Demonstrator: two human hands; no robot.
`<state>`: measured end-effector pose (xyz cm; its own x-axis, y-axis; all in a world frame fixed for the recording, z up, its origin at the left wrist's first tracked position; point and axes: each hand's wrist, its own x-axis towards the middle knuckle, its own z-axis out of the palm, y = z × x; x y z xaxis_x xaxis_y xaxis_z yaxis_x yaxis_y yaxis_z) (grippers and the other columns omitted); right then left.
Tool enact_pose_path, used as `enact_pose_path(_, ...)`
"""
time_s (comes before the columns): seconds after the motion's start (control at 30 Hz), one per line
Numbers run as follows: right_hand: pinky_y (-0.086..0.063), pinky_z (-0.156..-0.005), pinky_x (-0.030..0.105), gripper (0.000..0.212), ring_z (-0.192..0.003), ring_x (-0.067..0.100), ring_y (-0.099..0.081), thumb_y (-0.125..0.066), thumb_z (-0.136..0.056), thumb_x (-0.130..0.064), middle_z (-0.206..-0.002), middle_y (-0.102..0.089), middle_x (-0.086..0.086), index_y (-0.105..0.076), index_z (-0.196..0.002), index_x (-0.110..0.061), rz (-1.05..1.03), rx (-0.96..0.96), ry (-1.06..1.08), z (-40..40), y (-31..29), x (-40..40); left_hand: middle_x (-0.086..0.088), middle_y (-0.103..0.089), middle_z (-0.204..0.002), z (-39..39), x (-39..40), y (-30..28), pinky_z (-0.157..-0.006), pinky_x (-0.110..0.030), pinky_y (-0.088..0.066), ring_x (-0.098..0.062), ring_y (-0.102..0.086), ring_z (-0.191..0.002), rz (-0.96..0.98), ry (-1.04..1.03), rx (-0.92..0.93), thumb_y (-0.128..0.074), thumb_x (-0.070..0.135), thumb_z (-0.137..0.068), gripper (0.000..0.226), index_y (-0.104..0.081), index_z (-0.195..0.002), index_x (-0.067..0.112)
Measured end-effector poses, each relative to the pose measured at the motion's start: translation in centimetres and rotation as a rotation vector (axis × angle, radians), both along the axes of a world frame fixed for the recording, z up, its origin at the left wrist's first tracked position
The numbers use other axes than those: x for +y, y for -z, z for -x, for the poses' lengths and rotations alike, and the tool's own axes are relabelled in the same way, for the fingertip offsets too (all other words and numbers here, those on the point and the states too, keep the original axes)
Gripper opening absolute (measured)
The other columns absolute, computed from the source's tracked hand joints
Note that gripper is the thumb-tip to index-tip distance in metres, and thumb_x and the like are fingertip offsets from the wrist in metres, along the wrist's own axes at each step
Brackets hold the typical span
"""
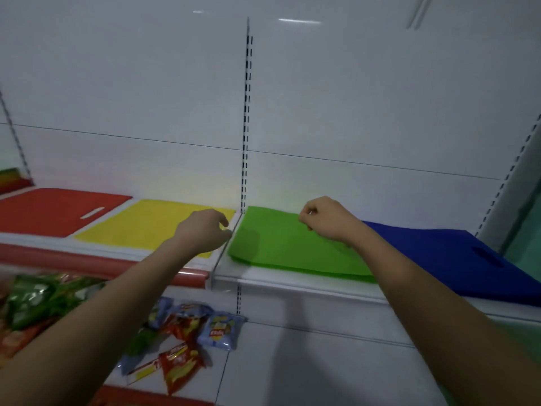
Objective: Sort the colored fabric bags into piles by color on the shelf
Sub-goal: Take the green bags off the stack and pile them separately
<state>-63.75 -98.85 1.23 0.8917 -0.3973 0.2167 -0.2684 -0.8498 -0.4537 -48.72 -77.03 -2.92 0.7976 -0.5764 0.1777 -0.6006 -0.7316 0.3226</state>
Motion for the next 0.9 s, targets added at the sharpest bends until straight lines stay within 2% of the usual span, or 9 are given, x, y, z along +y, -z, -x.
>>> enact_pose_path(0.1,-0.045,-0.070,0.030,0.022,-0.075,0.022,-0.057,-0.055,-0.097,-0.026,-0.081,-0.063,0.004,-0.068,-0.087,-0.010,-0.013,-0.010,-0.154,-1.5,1.1,5.1,-0.002,-0.063,-0.126,2.1,4.6,0.1,-0.088,-0.034,-0.049,-0.024,-0.058,-0.113,-0.025,-0.120,-0.037,-0.057,0.041,-0.093,0.035,-0.066,-0.122,0.023)
enact_pose_path(0.23,-0.047,-0.071,0.036,0.027,-0.078,0.026,-0.060,-0.055,-0.097,-0.030,-0.083,-0.066,0.008,-0.063,-0.076,-0.015,-0.070,-0.041,-0.379,-3.5,3.4,13.3,-0.004,-0.070,-0.103,4.5,12.2,0.1,-0.073,-0.033,-0.053,-0.023,-0.064,-0.090,-0.126,-0.250,-0.027,-0.056,0.038,-0.095,0.028,-0.070,-0.108,0.018)
enact_pose_path(0.33,-0.049,-0.068,0.039,0.024,-0.073,0.027,-0.059,-0.053,-0.097,-0.033,-0.078,-0.063,0.008,-0.061,-0.081,-0.016,-0.082,-0.074,-0.506,-4.1,4.0,20.1,-0.004,-0.071,-0.090,6.3,17.7,-1.2,-0.068,-0.032,-0.055,-0.023,-0.066,-0.079,-0.149,-0.371,-0.022,-0.057,0.037,-0.091,0.024,-0.071,-0.096,0.018)
enact_pose_path(0.43,-0.039,-0.057,0.035,0.033,-0.062,0.027,-0.049,-0.050,-0.099,-0.033,-0.072,-0.058,0.014,-0.059,-0.080,-0.009,-0.039,-0.073,-0.597,-4.6,3.5,26.5,-0.003,-0.069,-0.086,7.3,23.2,-2.3,-0.069,-0.037,-0.058,-0.021,-0.064,-0.075,-0.083,-0.479,-0.080,-0.056,0.035,-0.090,0.022,-0.068,-0.088,0.017)
enact_pose_path(0.57,-0.027,-0.055,0.032,0.041,-0.055,0.023,-0.033,-0.049,-0.099,-0.033,-0.060,-0.037,0.008,-0.039,-0.065,-0.012,0.016,-0.069,-0.711,-5.4,2.2,33.9,-0.002,-0.067,-0.081,8.4,30.7,-2.1,-0.050,-0.026,-0.044,-0.014,-0.059,-0.065,-0.030,-0.619,-0.100,-0.054,0.034,-0.093,0.021,-0.064,-0.087,0.016)
enact_pose_path(0.67,-0.031,-0.055,0.032,0.039,-0.053,0.023,-0.038,-0.053,-0.096,-0.035,-0.060,-0.042,0.008,-0.043,-0.065,-0.012,0.041,-0.041,-0.750,-6.4,1.8,39.3,-0.004,-0.069,-0.083,8.3,36.6,-1.4,-0.050,-0.024,-0.043,-0.015,-0.060,-0.064,-0.013,-0.684,-0.063,-0.055,0.037,-0.094,0.026,-0.066,-0.088,0.015)
enact_pose_path(0.77,-0.039,-0.056,0.032,0.037,-0.057,0.021,-0.050,-0.055,-0.093,-0.038,-0.064,-0.055,0.006,-0.056,-0.070,-0.007,0.059,-0.006,-0.784,-7.9,1.7,45.1,-0.003,-0.070,-0.078,7.6,42.9,-1.0,-0.050,-0.024,-0.042,-0.016,-0.059,-0.059,0.007,-0.725,-0.062,-0.055,0.039,-0.093,0.028,-0.067,-0.082,0.016)
enact_pose_path(0.9,-0.038,-0.058,0.033,0.037,-0.059,0.021,-0.048,-0.056,-0.093,-0.035,-0.065,-0.052,0.007,-0.051,-0.066,-0.010,0.048,0.011,-0.817,-10.2,1.5,53.2,0.001,-0.068,-0.075,6.4,51.2,-1.1,-0.060,-0.031,-0.054,-0.017,-0.066,-0.070,0.014,-0.739,-0.060,-0.055,0.039,-0.091,0.028,-0.068,-0.083,0.016)
